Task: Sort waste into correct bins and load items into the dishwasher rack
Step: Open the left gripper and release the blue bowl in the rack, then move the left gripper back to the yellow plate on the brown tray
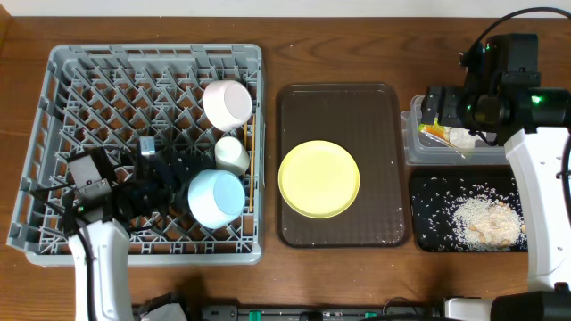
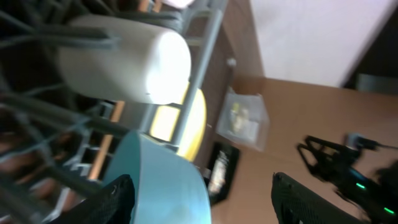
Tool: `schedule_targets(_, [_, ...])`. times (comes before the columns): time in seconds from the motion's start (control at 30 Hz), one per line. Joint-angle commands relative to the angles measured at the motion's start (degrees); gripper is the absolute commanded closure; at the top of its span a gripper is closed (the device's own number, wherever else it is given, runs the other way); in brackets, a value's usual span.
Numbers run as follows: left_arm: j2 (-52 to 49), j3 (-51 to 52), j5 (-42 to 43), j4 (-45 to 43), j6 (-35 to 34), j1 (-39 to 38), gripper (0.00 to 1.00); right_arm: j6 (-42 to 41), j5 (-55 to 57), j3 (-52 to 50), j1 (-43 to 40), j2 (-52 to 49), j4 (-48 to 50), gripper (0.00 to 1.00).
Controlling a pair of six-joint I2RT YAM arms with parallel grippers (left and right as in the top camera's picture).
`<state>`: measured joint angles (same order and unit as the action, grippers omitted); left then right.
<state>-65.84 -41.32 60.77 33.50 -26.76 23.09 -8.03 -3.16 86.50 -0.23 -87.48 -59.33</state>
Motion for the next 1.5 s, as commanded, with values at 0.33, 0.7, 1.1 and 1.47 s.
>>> schedule_targets(0.33, [12.11,-3.28,-18.49,2.89,1.64,-0.04,0.13,0.59,0.11,0.26,0.42,-0.13,-0.09,0.01])
schedule_targets(0.7, [13.99,-10.84,-22.18,10.69,5.75,-6.64,0.35,0.59,0.11,0.26,0.42,-0.13,-0.09,0.01])
schedule_targets(1.1, [6.23,-10.23,-49.46,18.1,5.68,-22.99,0.91,0.61,0.11,0.26,0.42,-0.13,-0.11,0.01])
schedule_targets(1.47, [-0.09,-10.32,-44.39,15.04,3.85,-31.52,0.91,0.61,0.11,0.26,0.42,-0.13,-0.11,0.01])
